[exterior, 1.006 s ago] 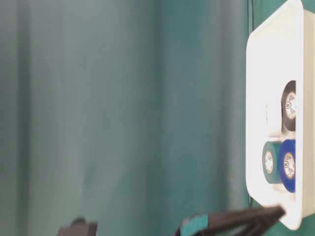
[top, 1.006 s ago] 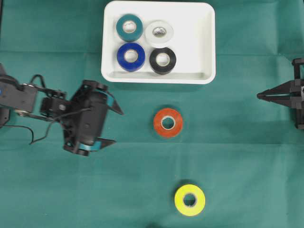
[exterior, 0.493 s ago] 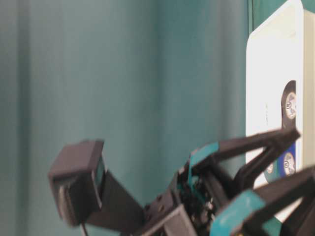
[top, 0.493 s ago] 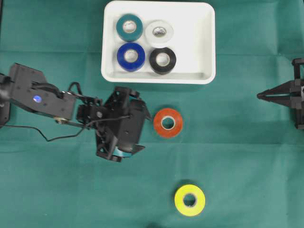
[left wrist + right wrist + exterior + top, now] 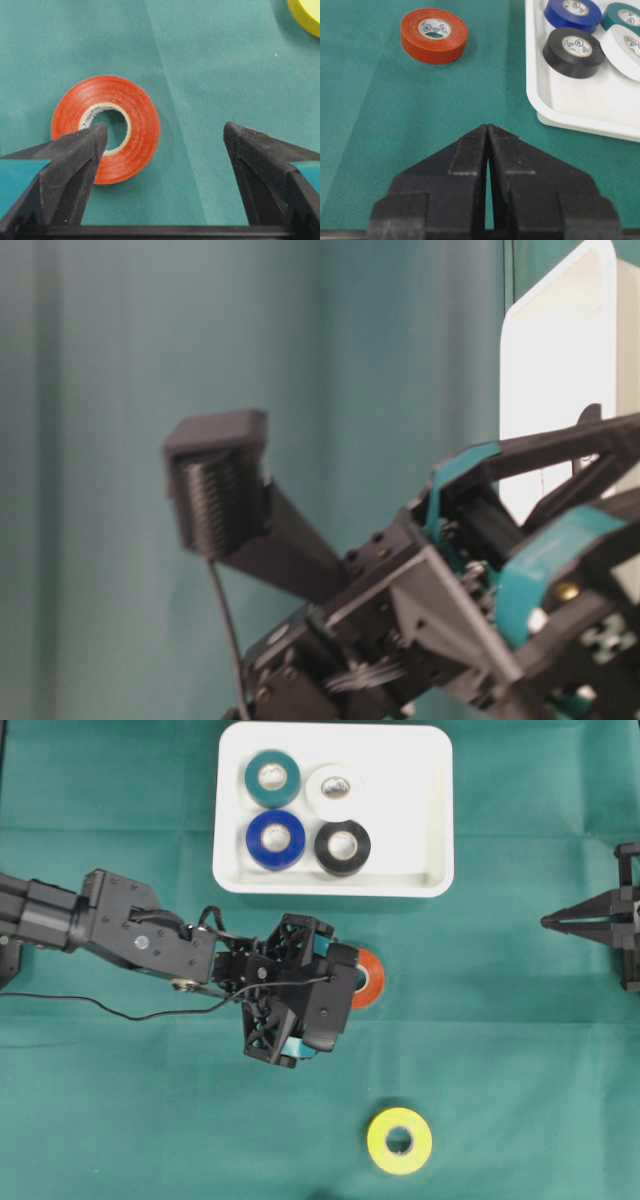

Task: Put the tape into the white case with the left arm.
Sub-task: 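Move the left gripper over the orange-red tape roll, then lower the left gripper onto the orange-red roll's rim and close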

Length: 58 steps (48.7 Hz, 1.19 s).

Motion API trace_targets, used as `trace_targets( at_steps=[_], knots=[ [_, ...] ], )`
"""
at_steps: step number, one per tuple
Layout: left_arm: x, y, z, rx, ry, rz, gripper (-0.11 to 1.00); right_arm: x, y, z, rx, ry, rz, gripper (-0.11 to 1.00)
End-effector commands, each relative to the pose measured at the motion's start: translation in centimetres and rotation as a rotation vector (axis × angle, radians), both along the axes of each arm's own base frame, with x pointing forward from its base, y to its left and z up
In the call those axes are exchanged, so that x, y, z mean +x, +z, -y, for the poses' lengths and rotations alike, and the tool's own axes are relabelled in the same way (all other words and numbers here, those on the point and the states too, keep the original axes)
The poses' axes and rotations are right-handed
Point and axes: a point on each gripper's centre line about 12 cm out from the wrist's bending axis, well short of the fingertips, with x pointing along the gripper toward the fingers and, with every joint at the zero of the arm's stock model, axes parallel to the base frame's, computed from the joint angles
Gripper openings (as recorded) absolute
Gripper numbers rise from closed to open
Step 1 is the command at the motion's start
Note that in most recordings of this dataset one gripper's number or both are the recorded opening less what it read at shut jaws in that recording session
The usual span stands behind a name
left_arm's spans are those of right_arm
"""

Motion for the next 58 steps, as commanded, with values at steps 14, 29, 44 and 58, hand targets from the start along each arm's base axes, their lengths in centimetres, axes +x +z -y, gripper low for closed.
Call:
trace_targets(
  at_steps=[14,29,44,58],
  knots=[
    [1.4,-0.4,-0.1,0.003,0.007,-0.018,0.95,0.2,0.5,0.0,0.001,0.000,0.015,-0.10],
    [2.5,-2.2,-0.5,0.009,0.016,-0.045,0.95,0.2,0.5,0.0,0.001,0.000,0.015,-0.10],
    [3.1,-4.2,-0.8,0.016,0.025,-0.098,0.95,0.2,0.4,0.0,0.001,0.000,0.015,-0.10],
    [3.2,-3.8,-1.2,0.017,0.030,-0.091,0.88,0.2,0.4,0.0,0.001,0.000,0.015,-0.10]
  ],
)
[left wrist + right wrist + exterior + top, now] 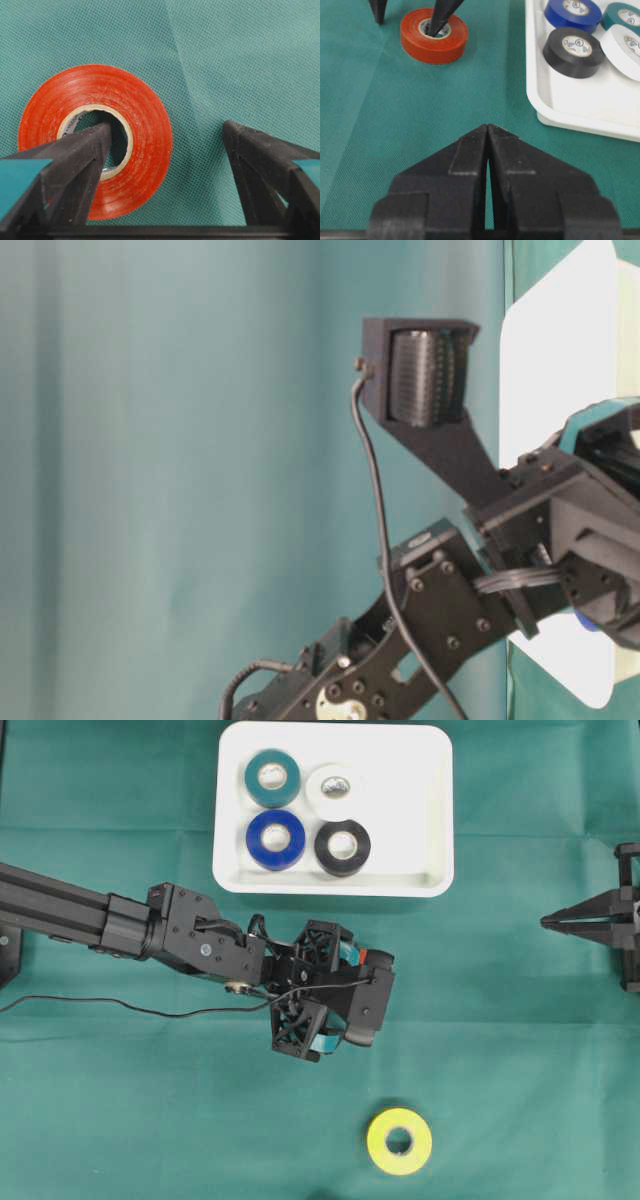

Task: Put the tape into the white case with the left arm.
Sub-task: 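Lower the left gripper onto the orange-red roll's rim and close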

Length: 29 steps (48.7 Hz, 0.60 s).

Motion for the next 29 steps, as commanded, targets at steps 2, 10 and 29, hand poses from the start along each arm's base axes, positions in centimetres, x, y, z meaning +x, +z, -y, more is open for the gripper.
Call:
trace_targets(
  at_steps=[2,10,29],
  knots=[
    [0.6,1.9,-0.2,-0.003,0.003,0.048,0.82,0.2,0.4,0.0,0.001,-0.001,0.014,-0.09],
    [0.7,2.4,-0.3,-0.003,0.003,0.060,0.37,0.2,0.5,0.0,0.001,-0.001,0.015,-0.10],
    [0.3,4.5,-0.2,-0.007,0.004,0.069,0.26,0.2,0.4,0.0,0.001,-0.001,0.014,-0.10]
  ],
)
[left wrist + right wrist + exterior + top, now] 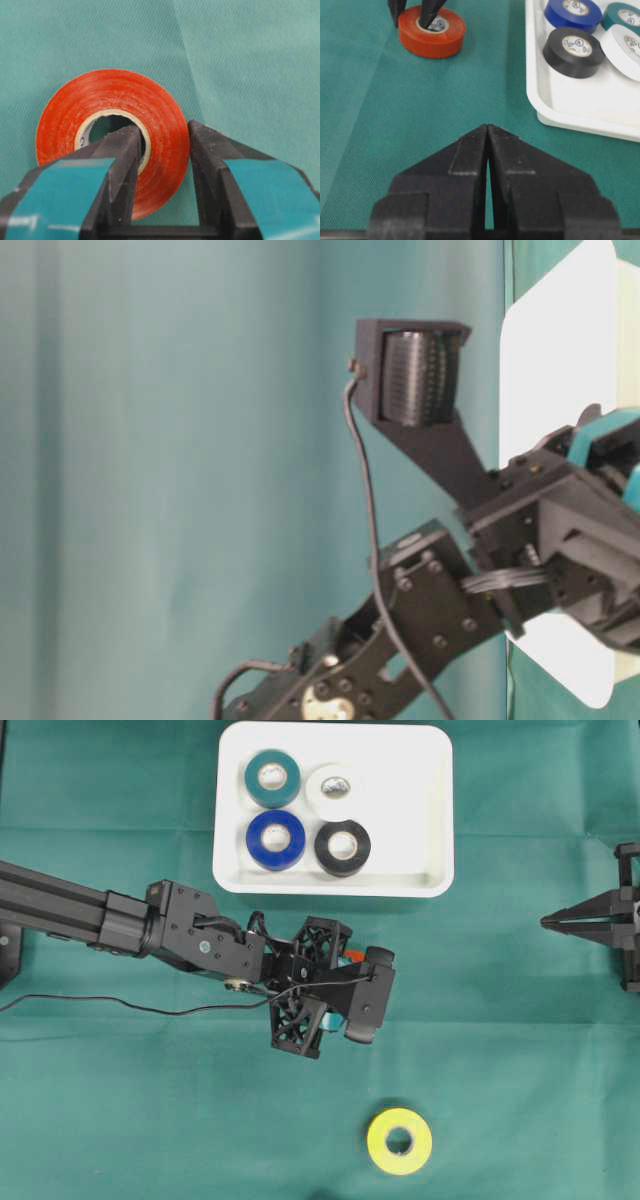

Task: Put the tape into the white case with the left arm.
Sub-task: 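Lower the left gripper onto the orange-red roll's rim and close, then lift the orange-red roll and carry it into the white tray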

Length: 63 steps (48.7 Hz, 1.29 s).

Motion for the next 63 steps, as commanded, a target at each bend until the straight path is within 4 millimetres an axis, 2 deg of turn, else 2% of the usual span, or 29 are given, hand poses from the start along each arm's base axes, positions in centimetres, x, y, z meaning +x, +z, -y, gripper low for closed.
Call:
trace_targets(
  at_steps=[1,12,19,23,40,49,63],
  knots=[
    [0.5,4.1,-0.1,-0.009,0.002,0.081,0.26,0.2,0.5,0.0,0.000,0.001,0.015,-0.10],
    [-0.1,8.8,-0.1,-0.016,-0.001,0.145,0.26,0.2,0.5,0.0,0.001,0.000,0.015,-0.10],
    [-0.3,10.2,-0.8,-0.005,-0.001,0.166,0.26,0.2,0.5,0.0,0.001,0.000,0.015,-0.10],
    [-0.2,10.3,-1.9,0.006,0.011,0.168,0.26,0.2,0.5,0.0,0.001,0.000,0.015,-0.10],
    [1.5,9.2,-8.8,0.082,0.087,0.174,0.26,0.2,0.5,0.0,0.001,0.000,0.015,-0.10],
    [3.1,9.1,-10.9,0.113,0.096,0.192,0.26,0.2,0.5,0.0,0.001,0.000,0.015,-0.10],
    [5.3,8.6,-12.9,0.130,0.116,0.207,0.26,0.2,0.5,0.0,0.001,0.000,0.017,-0.10]
  ],
)
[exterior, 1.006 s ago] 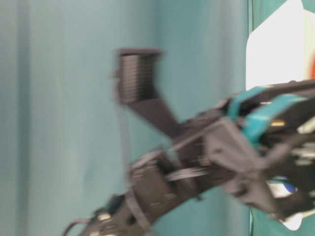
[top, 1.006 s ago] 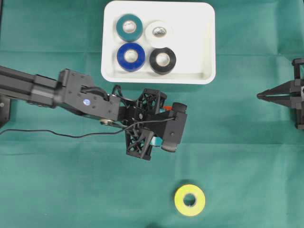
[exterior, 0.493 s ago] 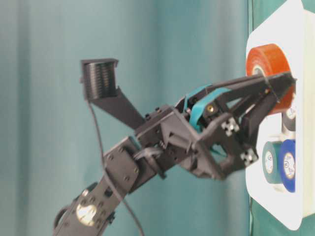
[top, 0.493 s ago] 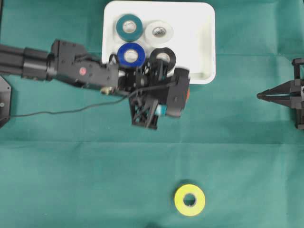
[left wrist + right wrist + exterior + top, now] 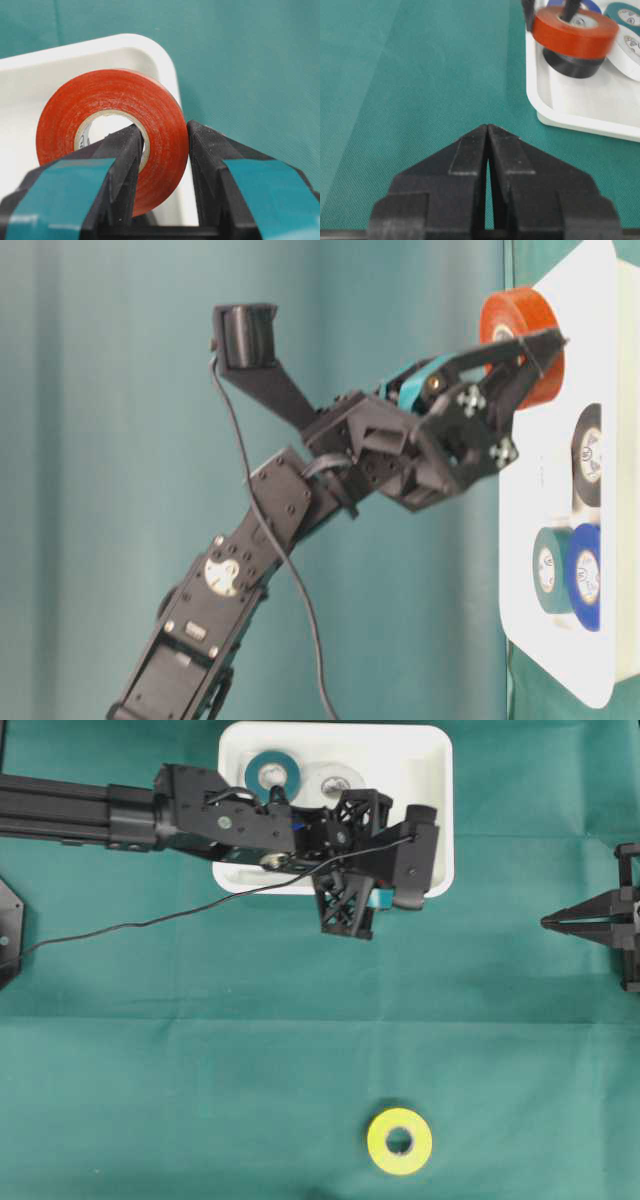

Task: Put the tape into the white case with the left arm.
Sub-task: 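Lift the orange-red roll and carry it into the white tray, then open the left gripper to release the orange-red roll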

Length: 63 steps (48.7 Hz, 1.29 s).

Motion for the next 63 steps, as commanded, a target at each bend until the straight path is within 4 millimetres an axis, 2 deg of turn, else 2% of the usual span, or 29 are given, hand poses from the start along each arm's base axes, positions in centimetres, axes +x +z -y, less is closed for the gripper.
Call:
trace_targets(
  at_steps=[1,11,25,27,35,38,43,50,63],
  knots=[
    [1.0,2.1,-0.7,0.011,0.009,0.061,0.26,0.2,0.4,0.0,0.001,0.000,0.014,-0.10],
    [0.9,1.7,-1.9,0.008,0.034,0.055,0.26,0.2,0.5,0.0,0.000,0.001,0.015,-0.10],
    [0.9,1.3,-1.9,0.002,0.040,0.048,0.27,0.2,0.5,0.0,0.001,0.000,0.015,-0.10],
    [0.9,1.3,-1.9,0.001,0.040,0.046,0.33,0.2,0.5,0.0,0.001,0.000,0.015,-0.10],
    [0.8,1.3,-1.6,0.004,0.032,0.041,0.82,0.2,0.4,0.0,0.001,0.000,0.014,-0.10],
    [0.7,1.3,-1.5,0.004,0.030,0.041,0.92,0.2,0.5,0.0,0.001,0.000,0.015,-0.10],
    [0.7,1.5,-1.5,0.004,0.029,0.044,0.87,0.2,0.5,0.0,0.001,0.000,0.015,-0.10],
    [-0.1,2.3,-0.8,0.000,0.022,0.045,0.87,0.2,0.4,0.0,0.001,0.000,0.014,-0.10],
    [-5.0,4.8,1.5,-0.007,-0.006,0.056,0.87,0.2,0.4,0.0,0.001,0.000,0.014,-0.10]
  ],
)
